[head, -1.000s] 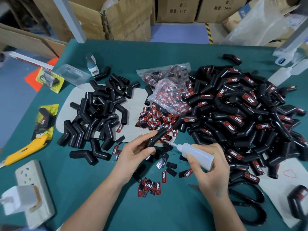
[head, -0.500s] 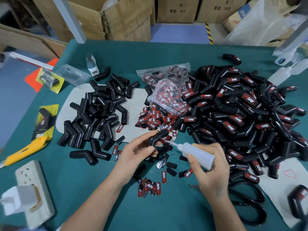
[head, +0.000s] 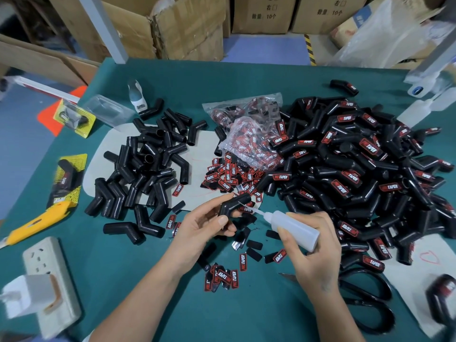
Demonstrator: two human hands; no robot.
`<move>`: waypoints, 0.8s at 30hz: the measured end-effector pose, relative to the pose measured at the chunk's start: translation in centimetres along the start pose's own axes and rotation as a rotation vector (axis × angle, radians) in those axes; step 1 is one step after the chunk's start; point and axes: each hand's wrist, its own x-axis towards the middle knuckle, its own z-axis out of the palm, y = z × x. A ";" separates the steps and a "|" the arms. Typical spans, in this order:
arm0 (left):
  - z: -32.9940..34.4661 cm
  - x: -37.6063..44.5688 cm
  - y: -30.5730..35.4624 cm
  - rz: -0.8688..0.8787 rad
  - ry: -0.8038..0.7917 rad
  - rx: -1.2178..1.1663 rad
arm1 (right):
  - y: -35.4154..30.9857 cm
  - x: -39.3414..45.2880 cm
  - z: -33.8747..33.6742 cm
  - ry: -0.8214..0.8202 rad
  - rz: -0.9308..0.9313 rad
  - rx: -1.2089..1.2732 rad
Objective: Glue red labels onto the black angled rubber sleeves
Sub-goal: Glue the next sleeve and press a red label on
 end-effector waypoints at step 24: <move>-0.4 0.1 -0.4 0.051 -0.025 0.036 | 0.2 -0.2 -0.3 -0.005 0.006 -0.002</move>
